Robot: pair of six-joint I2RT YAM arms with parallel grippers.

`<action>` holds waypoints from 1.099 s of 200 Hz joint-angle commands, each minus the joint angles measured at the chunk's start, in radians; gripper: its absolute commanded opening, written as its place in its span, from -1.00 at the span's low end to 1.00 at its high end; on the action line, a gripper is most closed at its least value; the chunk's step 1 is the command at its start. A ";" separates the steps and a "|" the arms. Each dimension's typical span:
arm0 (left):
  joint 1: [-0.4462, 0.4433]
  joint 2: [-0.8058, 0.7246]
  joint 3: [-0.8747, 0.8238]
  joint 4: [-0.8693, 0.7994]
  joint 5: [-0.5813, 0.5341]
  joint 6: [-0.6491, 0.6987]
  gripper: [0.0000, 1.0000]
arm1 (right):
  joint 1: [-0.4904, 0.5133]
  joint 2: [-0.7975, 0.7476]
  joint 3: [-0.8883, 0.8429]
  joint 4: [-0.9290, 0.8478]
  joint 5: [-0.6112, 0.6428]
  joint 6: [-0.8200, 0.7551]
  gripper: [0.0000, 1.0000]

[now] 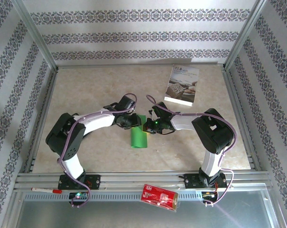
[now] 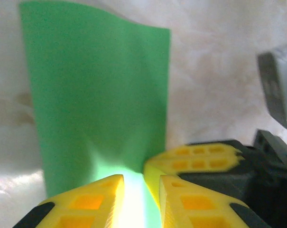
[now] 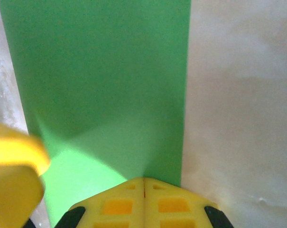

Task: Fold a paper plane with a square sheet of paper (pick it up from the middle)
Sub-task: First fold the square sheet of paper in half at the center of the table.

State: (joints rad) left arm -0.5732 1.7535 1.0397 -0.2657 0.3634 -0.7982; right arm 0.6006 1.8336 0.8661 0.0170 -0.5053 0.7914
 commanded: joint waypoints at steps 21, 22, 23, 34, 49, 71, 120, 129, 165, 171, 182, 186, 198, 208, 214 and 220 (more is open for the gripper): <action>0.051 0.048 -0.070 0.068 0.036 0.029 -0.52 | 0.023 0.110 -0.070 -0.139 0.203 0.015 -1.00; 0.052 0.049 -0.072 0.068 0.036 0.028 -0.52 | 0.023 0.110 -0.070 -0.139 0.202 0.015 -1.00; 0.053 0.048 -0.073 0.068 0.036 0.029 -0.52 | 0.022 0.111 -0.070 -0.139 0.202 0.015 -1.00; 0.069 0.050 -0.089 0.068 0.034 0.036 -0.52 | 0.023 0.111 -0.072 -0.138 0.201 0.016 -1.00; 0.087 0.046 -0.110 0.070 0.027 0.046 -0.52 | 0.023 0.110 -0.072 -0.140 0.202 0.015 -1.00; 0.110 0.030 -0.112 0.059 0.037 0.061 -0.50 | 0.023 0.110 -0.072 -0.143 0.204 0.015 -1.00; 0.087 -0.057 -0.101 0.141 0.146 0.003 -0.38 | 0.021 0.107 -0.076 -0.144 0.206 0.018 -1.00; 0.088 -0.046 -0.092 0.151 0.146 0.002 -0.38 | 0.022 0.106 -0.076 -0.143 0.206 0.019 -1.00; 0.101 0.058 -0.004 0.087 0.086 0.069 -0.40 | 0.022 0.105 -0.072 -0.148 0.206 0.016 -1.00; 0.110 0.076 0.004 0.085 0.087 0.074 -0.41 | 0.023 0.104 -0.072 -0.150 0.208 0.014 -1.00; 0.129 0.101 0.012 0.092 0.089 0.077 -0.42 | 0.022 0.101 -0.073 -0.153 0.210 0.014 -1.00; 0.135 0.107 0.011 0.100 0.092 0.077 -0.41 | 0.022 0.101 -0.075 -0.153 0.211 0.014 -1.00; 0.146 0.127 0.016 0.115 0.097 0.082 -0.42 | 0.022 0.098 -0.080 -0.151 0.214 0.015 -1.00; 0.154 0.148 0.026 0.105 0.101 0.088 -0.41 | 0.022 0.098 -0.082 -0.152 0.214 0.016 -1.00; 0.158 0.154 0.030 0.104 0.109 0.089 -0.41 | 0.022 0.098 -0.082 -0.152 0.214 0.015 -1.00; 0.159 0.157 0.031 0.104 0.116 0.087 -0.40 | 0.022 0.098 -0.083 -0.152 0.215 0.017 -1.00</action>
State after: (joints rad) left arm -0.4358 1.8725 1.0481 -0.1596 0.4950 -0.7433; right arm 0.6136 1.8355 0.8600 0.0669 -0.4824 0.8093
